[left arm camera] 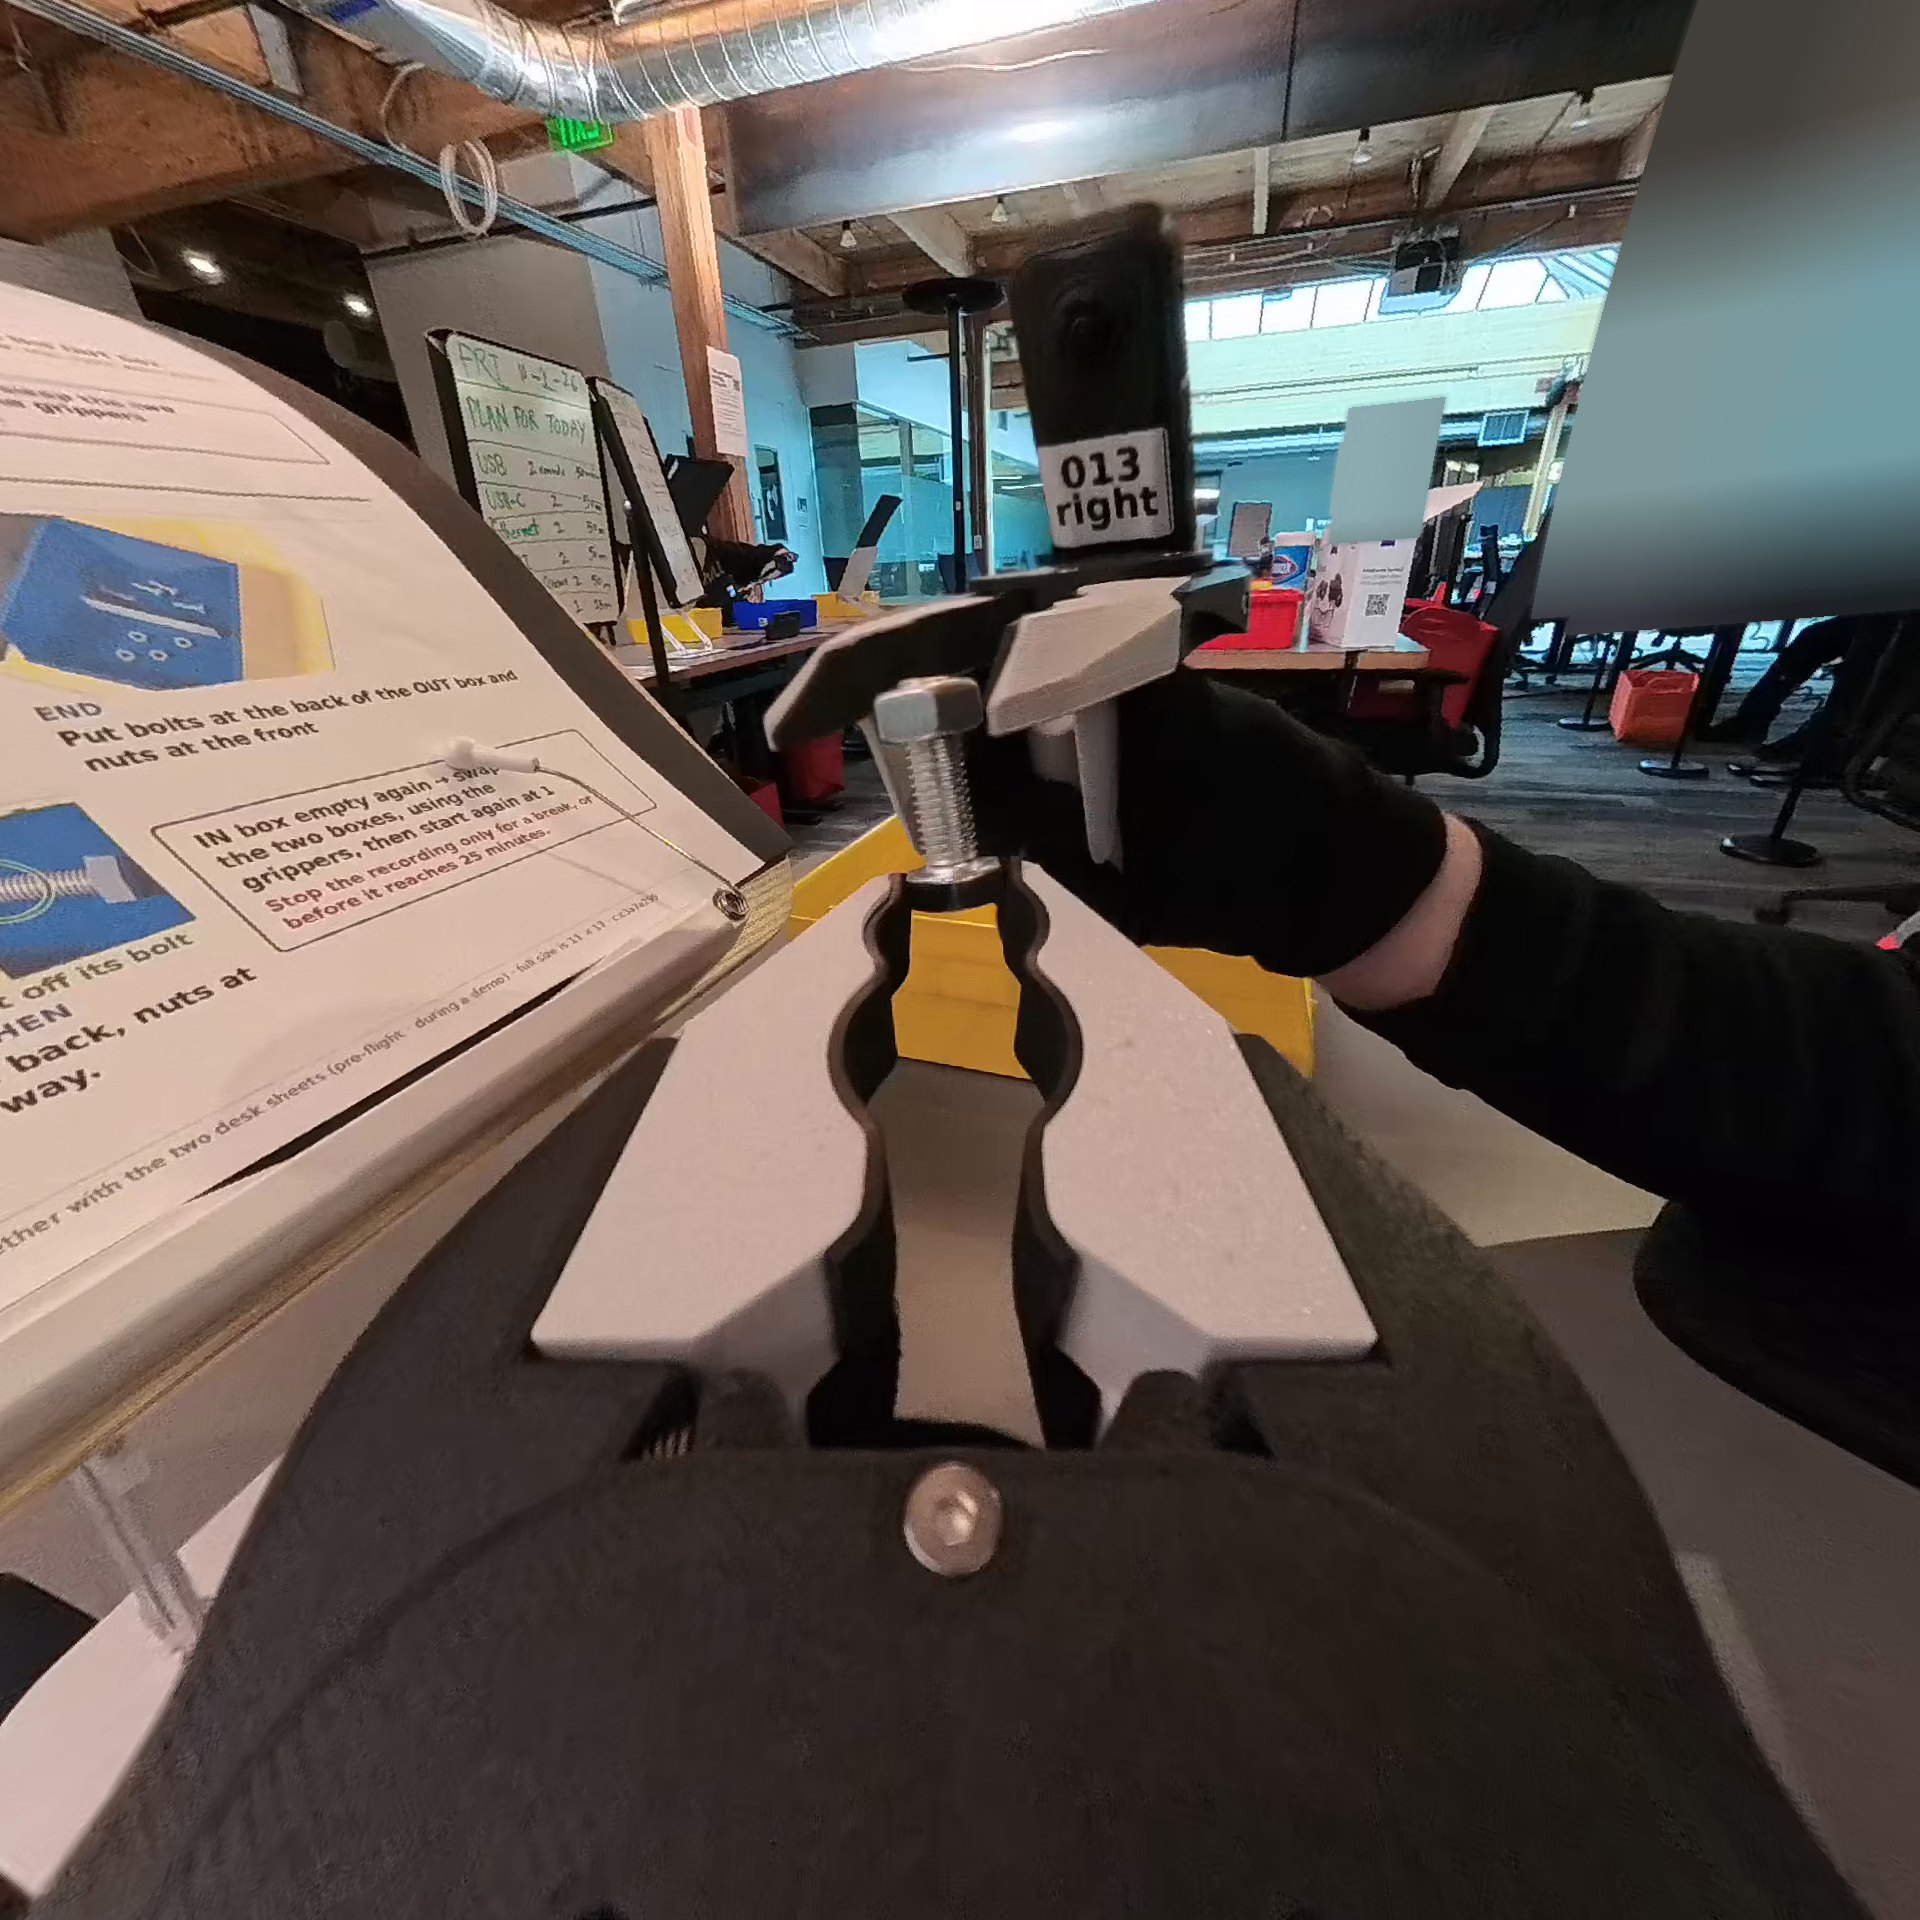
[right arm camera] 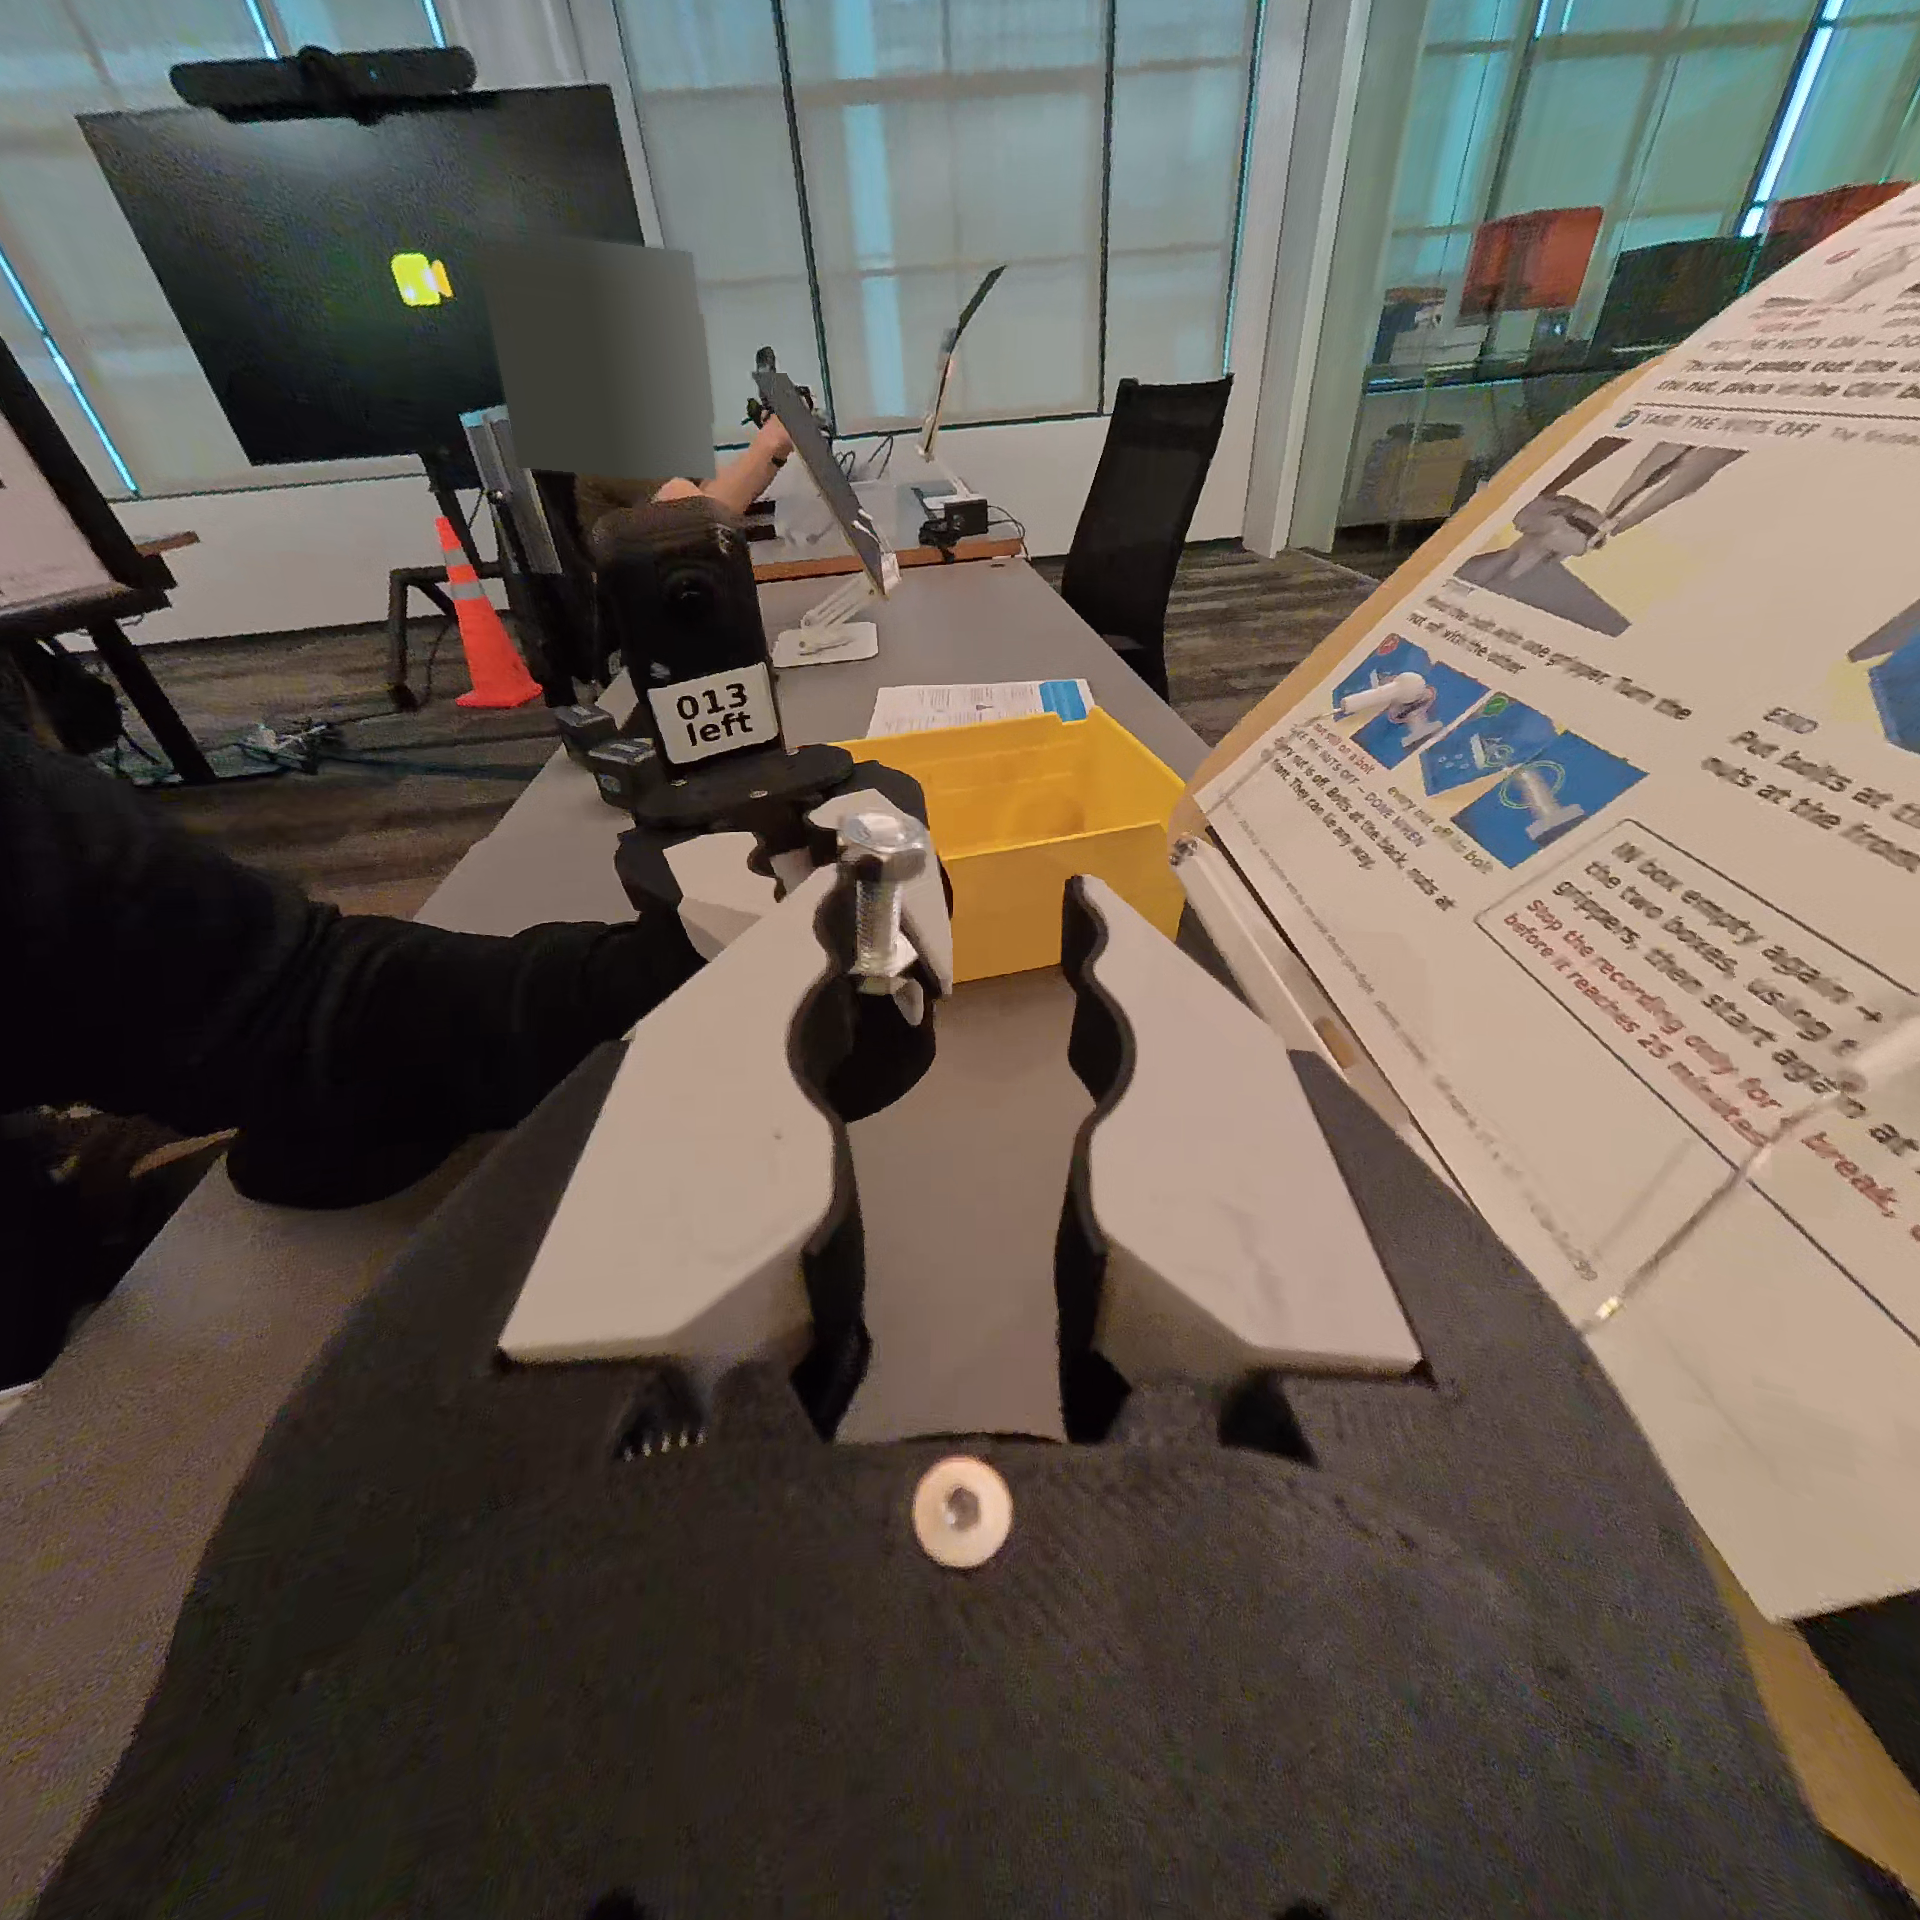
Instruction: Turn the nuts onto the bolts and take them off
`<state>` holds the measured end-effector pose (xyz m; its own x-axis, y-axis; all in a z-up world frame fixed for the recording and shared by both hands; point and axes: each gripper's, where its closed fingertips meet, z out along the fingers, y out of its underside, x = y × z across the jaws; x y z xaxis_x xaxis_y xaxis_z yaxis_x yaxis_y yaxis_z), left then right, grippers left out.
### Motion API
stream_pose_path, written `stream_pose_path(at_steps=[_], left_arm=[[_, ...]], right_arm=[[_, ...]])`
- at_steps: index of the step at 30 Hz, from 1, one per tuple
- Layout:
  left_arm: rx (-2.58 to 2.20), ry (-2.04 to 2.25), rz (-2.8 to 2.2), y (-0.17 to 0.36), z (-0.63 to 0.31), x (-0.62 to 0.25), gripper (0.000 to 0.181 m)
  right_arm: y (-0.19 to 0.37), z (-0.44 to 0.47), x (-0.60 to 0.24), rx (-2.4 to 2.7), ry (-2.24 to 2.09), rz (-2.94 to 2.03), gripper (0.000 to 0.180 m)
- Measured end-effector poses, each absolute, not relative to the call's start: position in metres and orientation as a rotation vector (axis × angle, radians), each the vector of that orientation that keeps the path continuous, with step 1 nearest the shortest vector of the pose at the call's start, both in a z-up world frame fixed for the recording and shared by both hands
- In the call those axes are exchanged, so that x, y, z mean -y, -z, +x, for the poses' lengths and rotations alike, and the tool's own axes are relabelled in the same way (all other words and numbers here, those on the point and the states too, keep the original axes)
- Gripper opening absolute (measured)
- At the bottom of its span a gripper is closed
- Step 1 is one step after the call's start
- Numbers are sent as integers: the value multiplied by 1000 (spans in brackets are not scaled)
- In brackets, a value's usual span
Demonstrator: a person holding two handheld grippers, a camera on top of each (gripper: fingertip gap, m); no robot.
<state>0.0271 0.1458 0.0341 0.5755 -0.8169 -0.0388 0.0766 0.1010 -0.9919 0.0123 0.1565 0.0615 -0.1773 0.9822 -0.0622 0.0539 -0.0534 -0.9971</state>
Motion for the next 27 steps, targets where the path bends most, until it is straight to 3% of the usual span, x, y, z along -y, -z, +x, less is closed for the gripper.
stream_pose_path(at_steps=[1,6,13,15,27], left_arm=[[-718,745,-1311,-35,26,-146,16],[-719,754,-1303,-36,25,-145,16],[-724,742,-1310,-34,28,-145,16],[-716,745,-1304,-36,26,-145,16],[-722,736,-1303,-35,29,-145,16]], right_arm=[[-60,16,-164,1329,-1349,-1222,24],[-65,26,-170,1297,-1348,-1219,37],[-64,11,-155,1354,-1330,-1195,40],[-64,16,-167,1313,-1294,-1224,27],[-66,11,-154,1362,-1307,-1188,42]])
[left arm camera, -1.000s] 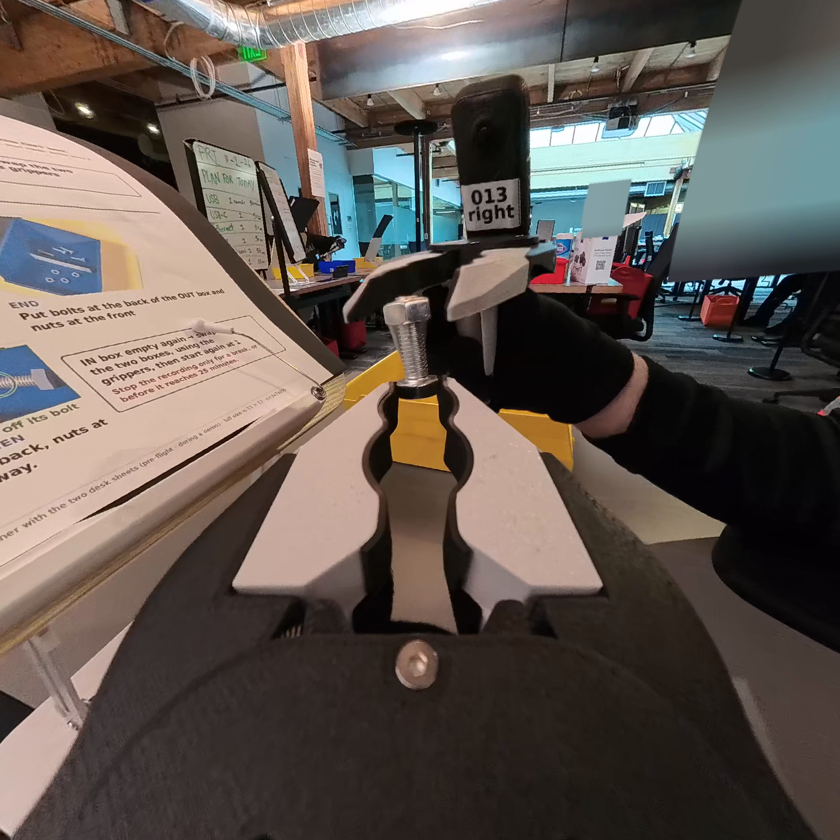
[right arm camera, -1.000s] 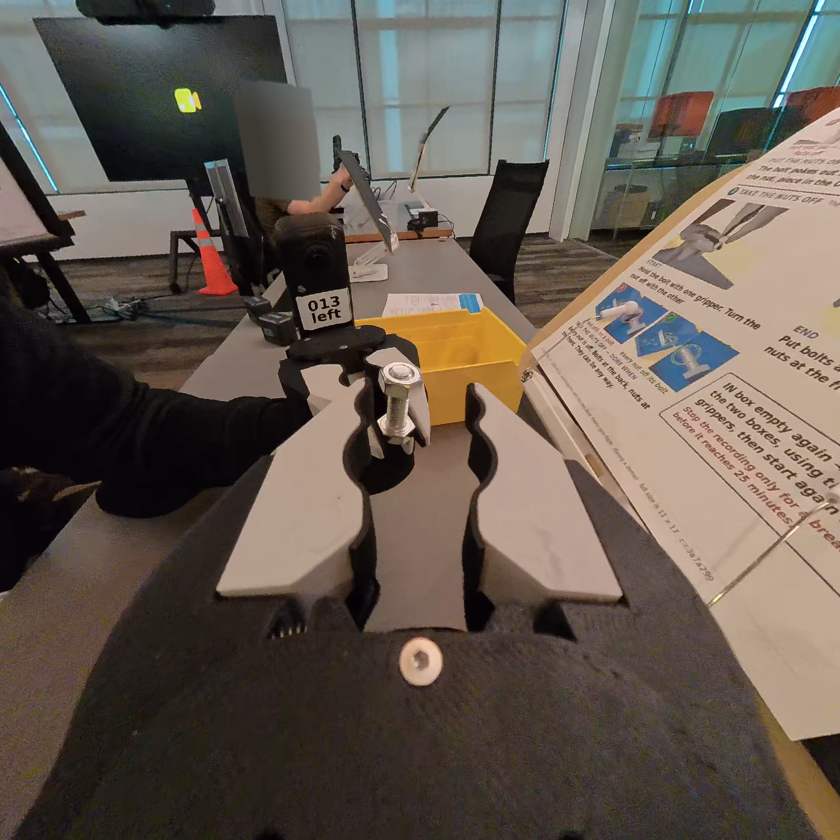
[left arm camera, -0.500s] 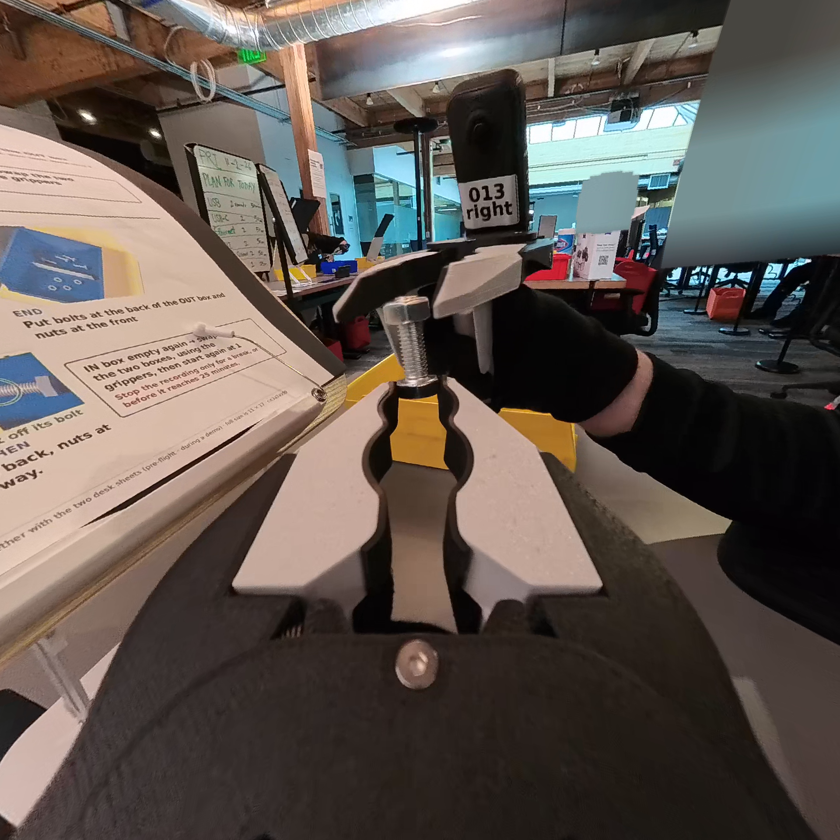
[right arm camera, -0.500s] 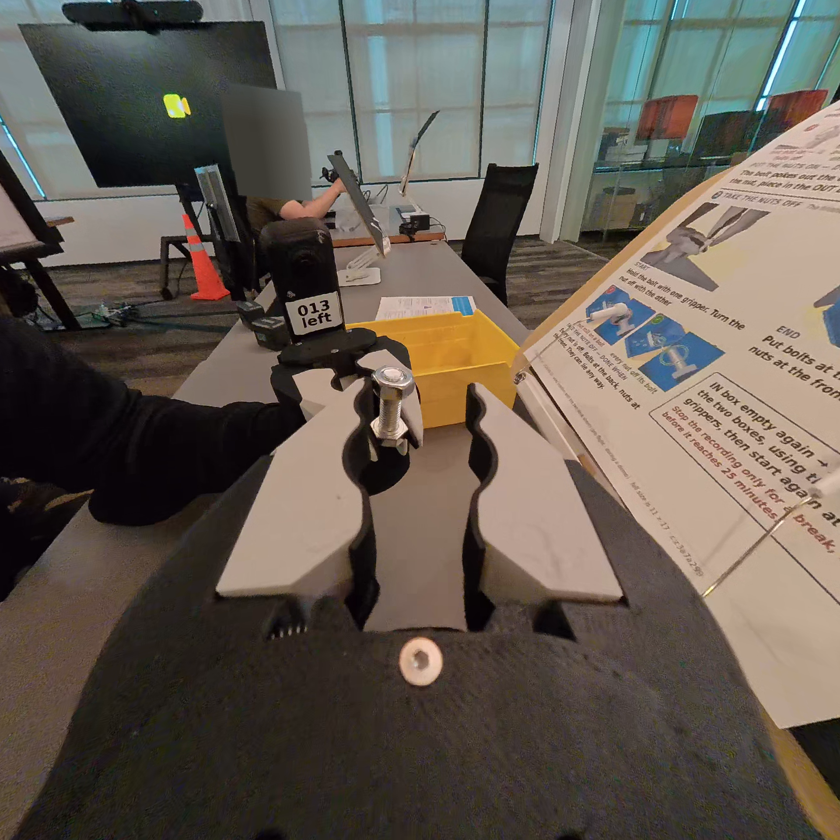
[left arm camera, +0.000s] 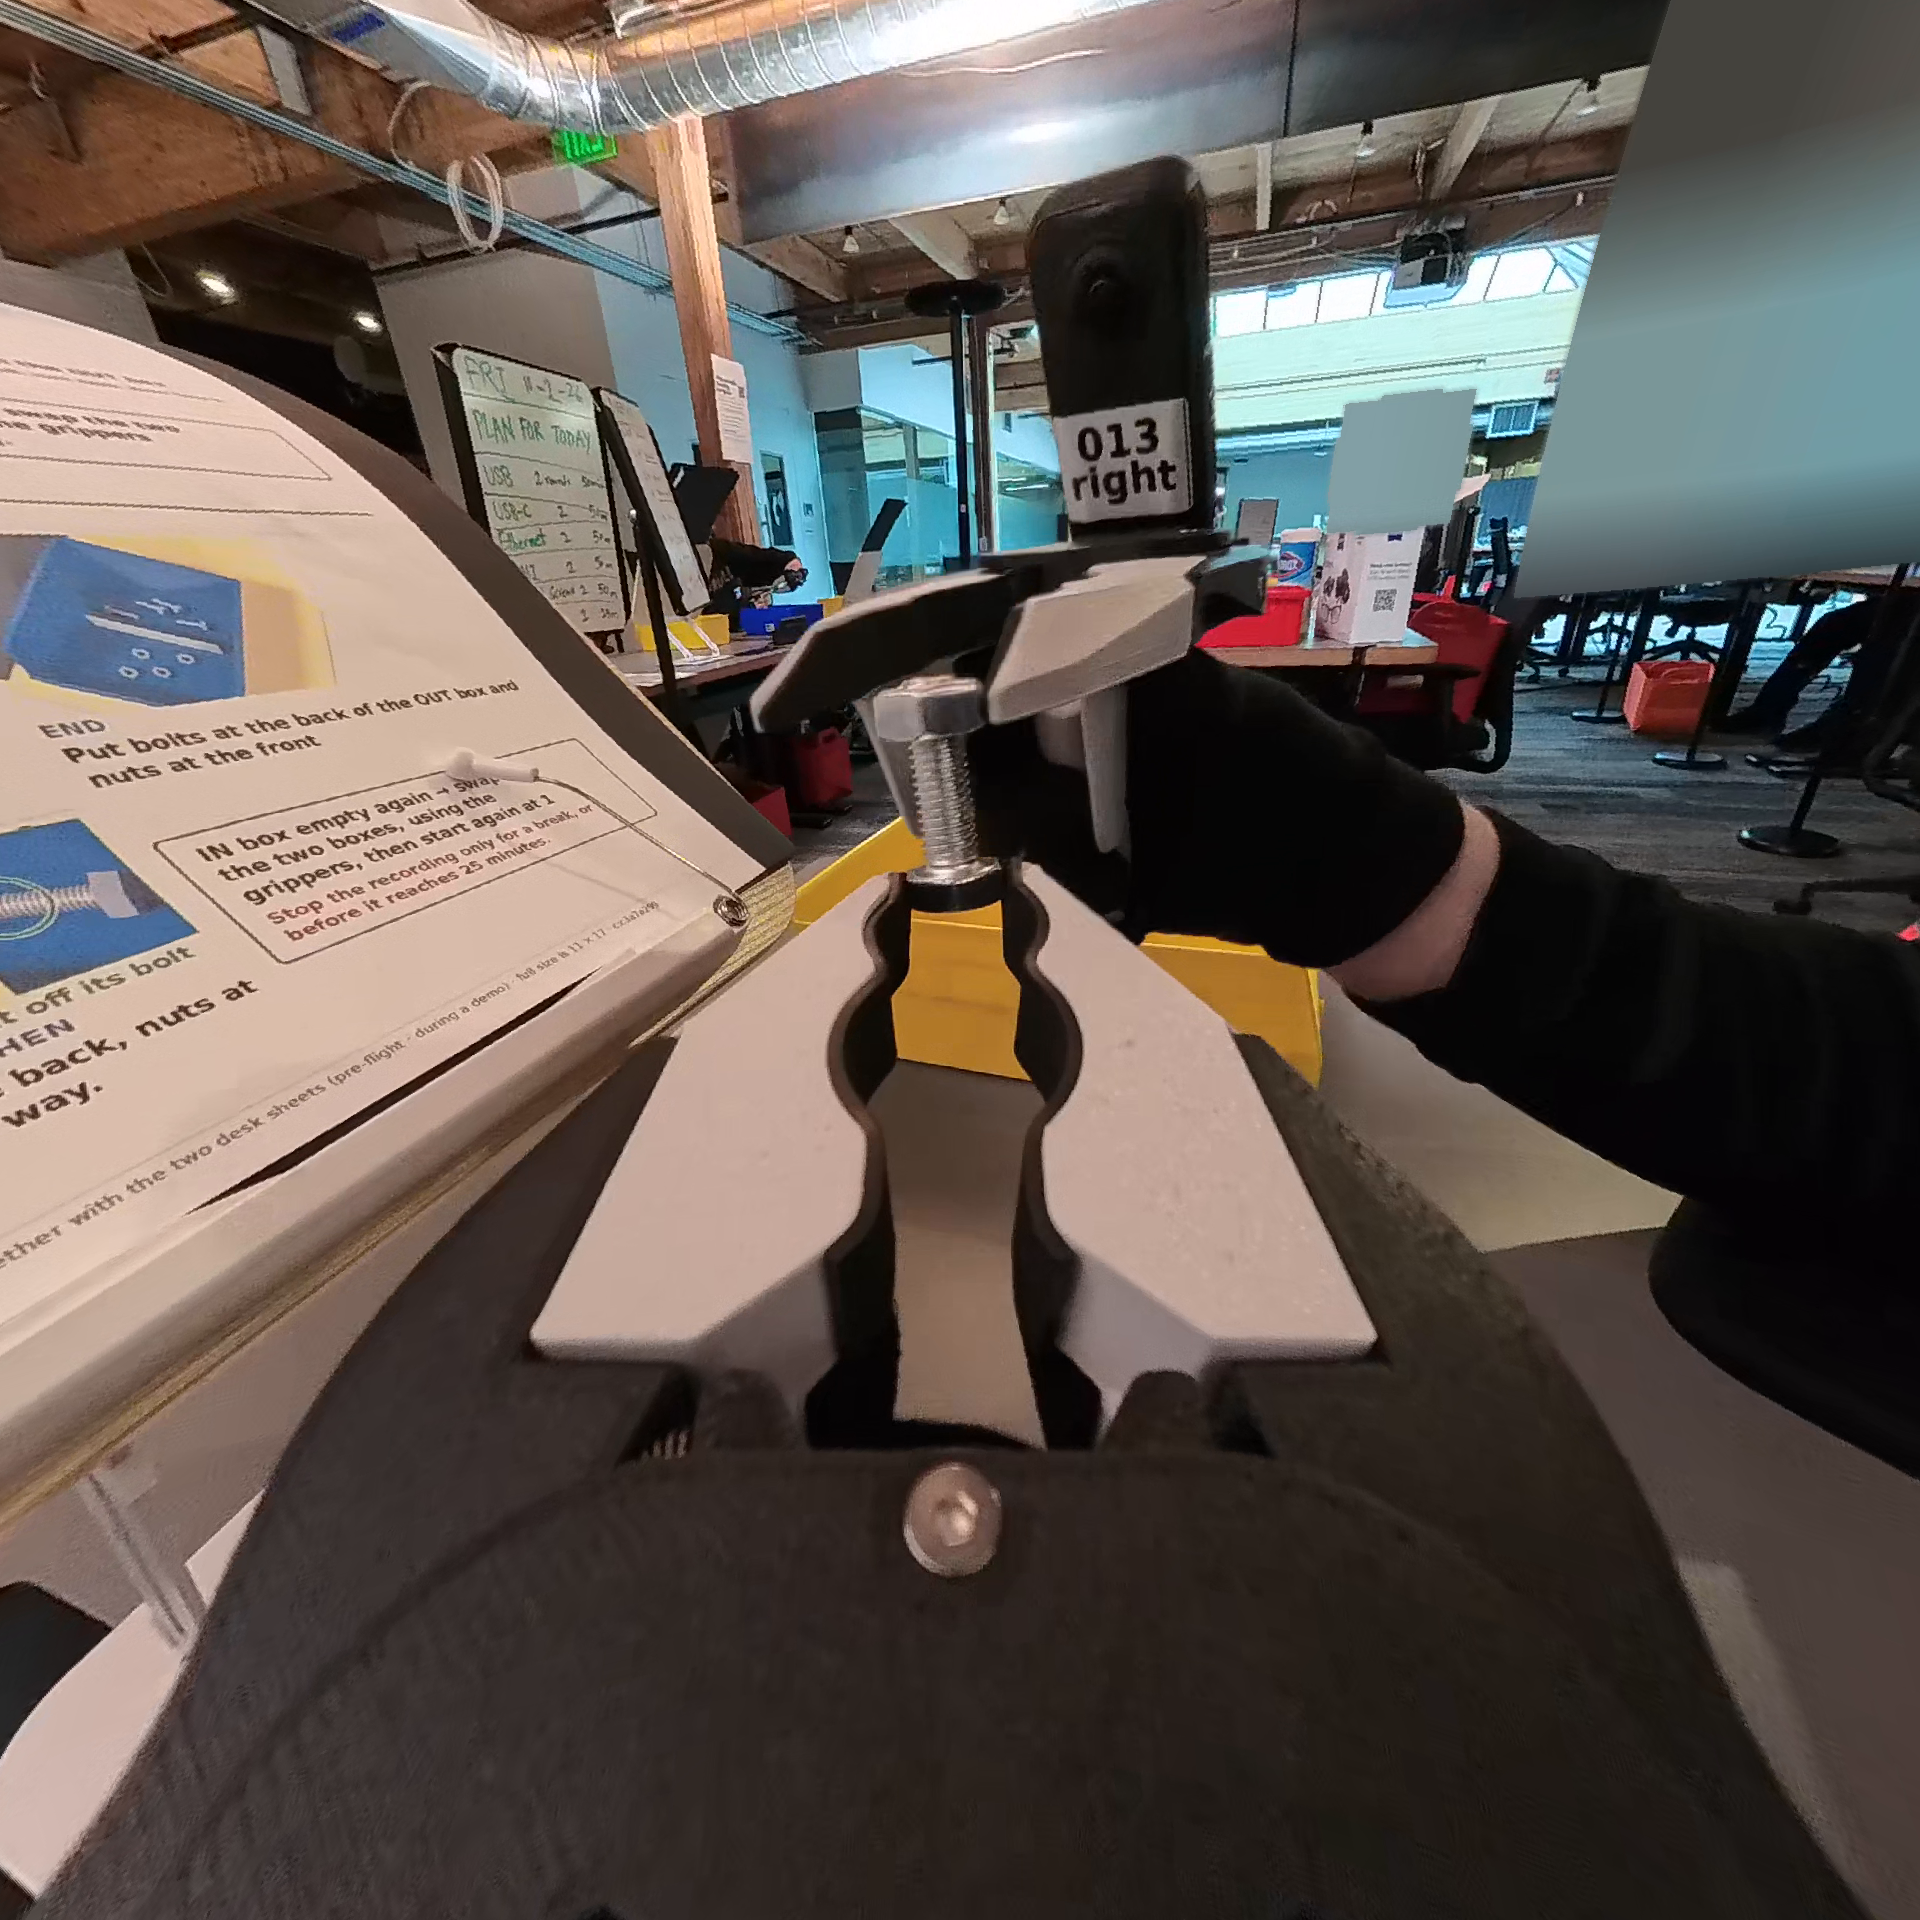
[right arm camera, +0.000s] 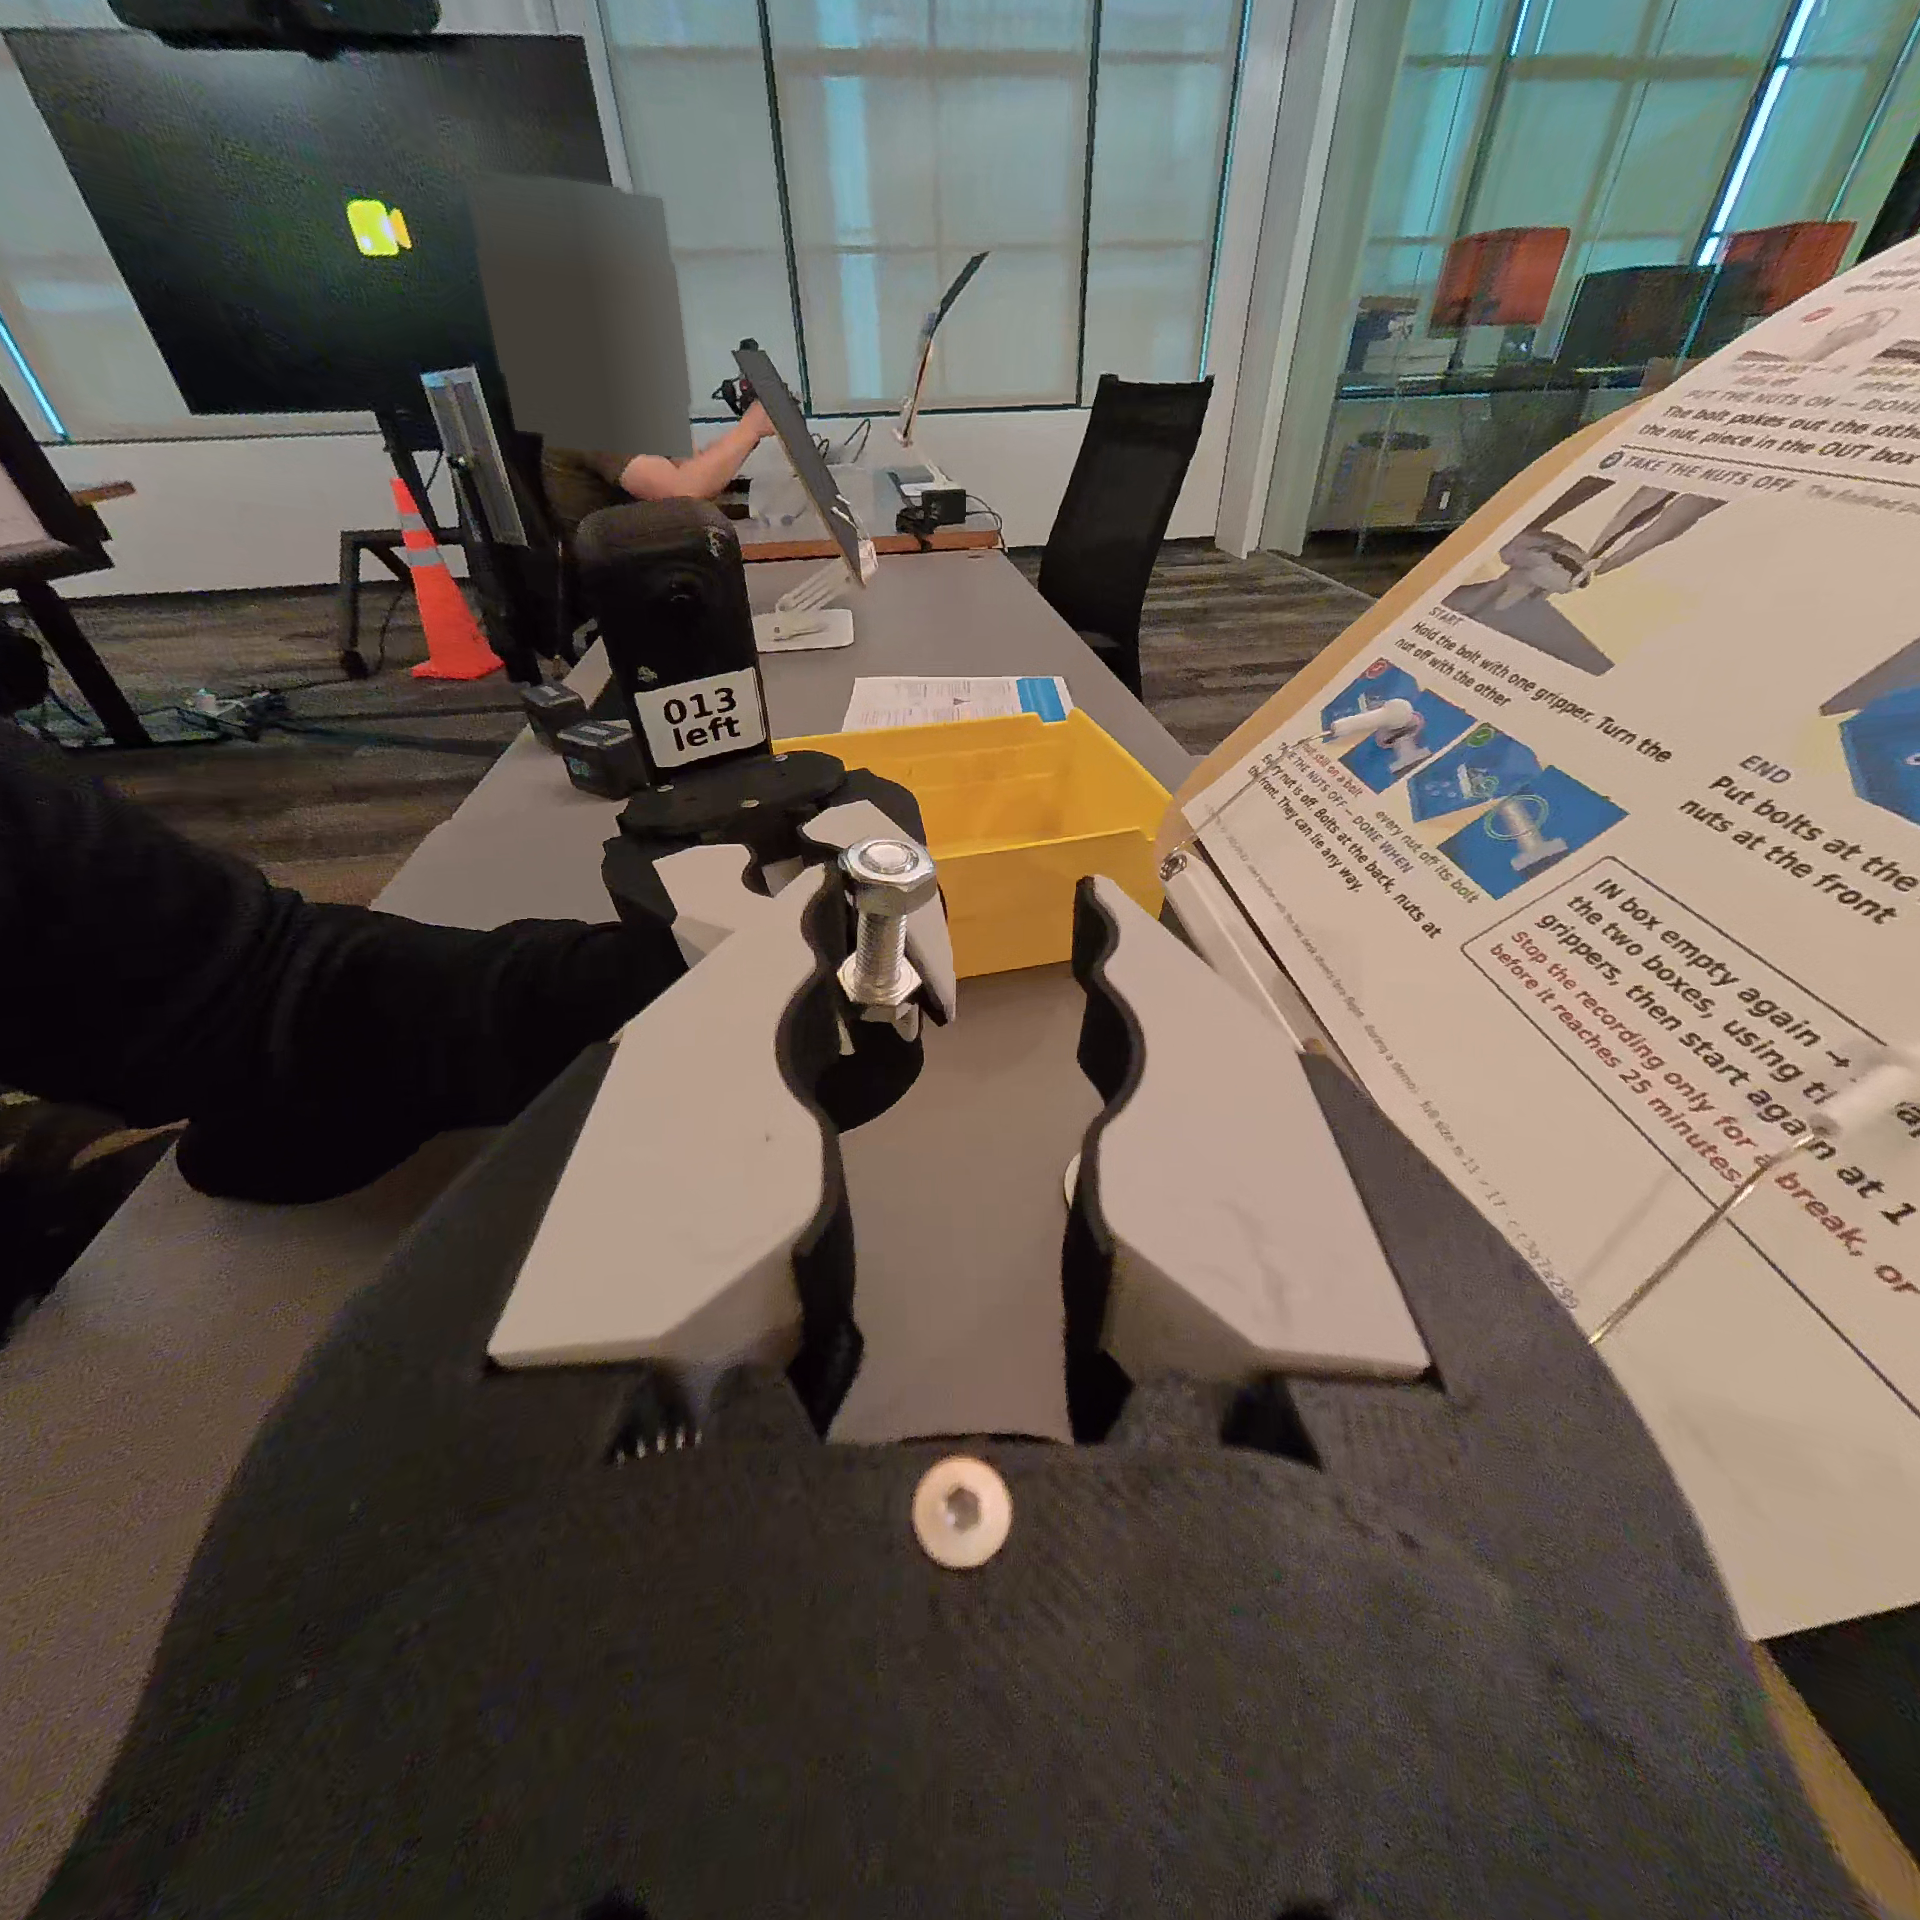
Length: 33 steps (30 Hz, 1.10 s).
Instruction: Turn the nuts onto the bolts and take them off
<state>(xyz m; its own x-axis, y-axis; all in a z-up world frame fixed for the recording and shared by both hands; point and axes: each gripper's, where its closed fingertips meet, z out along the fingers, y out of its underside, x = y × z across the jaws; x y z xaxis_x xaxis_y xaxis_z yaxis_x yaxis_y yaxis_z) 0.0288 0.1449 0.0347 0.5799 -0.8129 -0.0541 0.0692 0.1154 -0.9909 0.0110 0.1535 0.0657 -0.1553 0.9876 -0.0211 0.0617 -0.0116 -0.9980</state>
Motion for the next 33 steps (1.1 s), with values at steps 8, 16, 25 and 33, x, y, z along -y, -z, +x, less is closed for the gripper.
stream_pose_path(at_steps=[8,16,25,33], left_arm=[[-706,747,-1296,-36,24,-146,16],[-709,745,-1298,-35,26,-146,16],[-716,760,-1297,-32,29,-146,16],[-716,759,-1278,-37,26,-143,16]], right_arm=[[-69,20,-170,1290,-1283,-1215,37],[-65,15,-163,1328,-1276,-1216,35],[-72,19,-155,1346,-1323,-1162,45],[-60,23,-182,1275,-1232,-1279,33]])
